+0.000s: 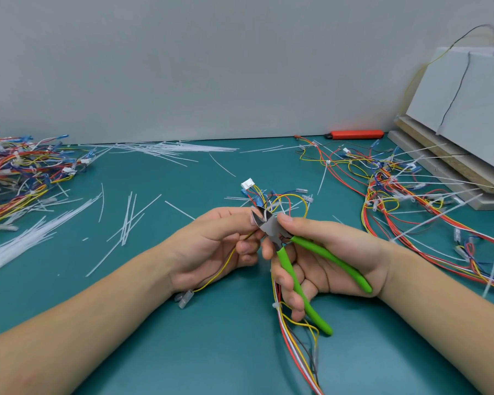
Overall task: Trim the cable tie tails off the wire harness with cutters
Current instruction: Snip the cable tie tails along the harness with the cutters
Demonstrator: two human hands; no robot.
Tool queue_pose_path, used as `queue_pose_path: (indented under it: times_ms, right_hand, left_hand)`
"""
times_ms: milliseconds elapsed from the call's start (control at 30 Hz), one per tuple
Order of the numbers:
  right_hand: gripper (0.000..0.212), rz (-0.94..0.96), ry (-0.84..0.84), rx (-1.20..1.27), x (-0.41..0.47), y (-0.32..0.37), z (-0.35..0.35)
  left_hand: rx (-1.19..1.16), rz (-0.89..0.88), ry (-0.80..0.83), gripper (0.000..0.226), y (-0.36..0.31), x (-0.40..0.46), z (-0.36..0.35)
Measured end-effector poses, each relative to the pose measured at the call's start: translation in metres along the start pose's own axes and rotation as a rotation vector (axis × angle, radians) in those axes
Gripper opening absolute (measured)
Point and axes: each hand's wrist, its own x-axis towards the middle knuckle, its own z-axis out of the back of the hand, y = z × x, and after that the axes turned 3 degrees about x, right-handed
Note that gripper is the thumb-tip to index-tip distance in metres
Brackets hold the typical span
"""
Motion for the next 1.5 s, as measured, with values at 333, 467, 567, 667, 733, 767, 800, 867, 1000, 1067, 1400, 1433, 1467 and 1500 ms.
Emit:
queue_pose_path:
  times_ms: [333, 467, 567, 667, 733, 767, 800, 867, 1000, 1067, 1400, 1433, 1467, 1500]
  right_hand:
    - [0.044, 0.048, -0.084, -0.01, 0.0017, -0.0004, -0.0057]
    - [0.048, 0.033, -0.06, 0.023, 0.0032, -0.0006, -0.002]
    - [0.049, 0.028, -0.046, 0.016, 0.0026, -0.0006, 0.0007]
    - [0.05, 0.026, -0.034, 0.006, 0.0029, -0.001, 0.0013]
    - [0.05, 0.027, -0.033, 0.004, 0.0032, -0.0012, 0.0021]
    - [0.05, 0.026, -0.032, 0.003, 0.0032, -0.0014, 0.0023]
    - [0.05, 0.025, -0.032, 0.004, 0.0033, -0.0015, 0.0024]
    - [0.05, 0.024, -0.03, 0.005, 0.0031, -0.0014, 0.0022]
    - [0.049, 0.026, -0.037, -0.004, 0.0031, -0.0004, 0.0004]
    - [0.049, 0.018, -0.047, -0.012, 0.0022, 0.0002, -0.0017]
    - [0.046, -0.021, -0.033, -0.056, -0.0022, 0.0027, -0.006]
    - [0.046, -0.019, -0.025, -0.053, -0.0019, 0.0026, -0.0049]
    - [0.046, -0.018, -0.016, -0.049, -0.0016, 0.0029, -0.0036]
    - [0.047, -0.017, -0.008, -0.044, -0.0018, 0.0028, -0.0021]
  left_hand:
    - [-0.105, 0.003, -0.098, 0.019, 0.0017, 0.0006, 0.0014]
    - [-0.064, 0.0, -0.041, 0.025, 0.0014, 0.0001, 0.0017]
    - [-0.053, -0.007, -0.03, 0.023, 0.0017, 0.0003, 0.0015]
    - [-0.048, -0.008, -0.033, 0.022, 0.0015, 0.0005, 0.0014]
    - [-0.045, -0.004, -0.041, 0.024, 0.0014, 0.0003, 0.0013]
    - [-0.046, -0.001, -0.045, 0.024, 0.0012, 0.0003, 0.0012]
    - [-0.047, 0.001, -0.048, 0.025, 0.0009, 0.0002, 0.0009]
    - [-0.047, 0.005, -0.048, 0.024, 0.0001, 0.0, -0.0001]
    - [-0.054, 0.009, -0.055, 0.022, -0.0004, -0.0002, -0.0016]
    - [-0.093, 0.005, -0.088, 0.018, 0.0002, -0.0001, -0.0017]
    - [-0.067, -0.001, -0.079, 0.011, -0.0021, -0.0007, -0.0057]
    - [-0.063, -0.001, -0.085, 0.011, -0.0023, -0.0007, -0.0057]
    - [-0.06, -0.002, -0.089, 0.011, -0.0023, -0.0008, -0.0058]
    - [-0.057, -0.004, -0.091, 0.011, -0.0023, -0.0008, -0.0061]
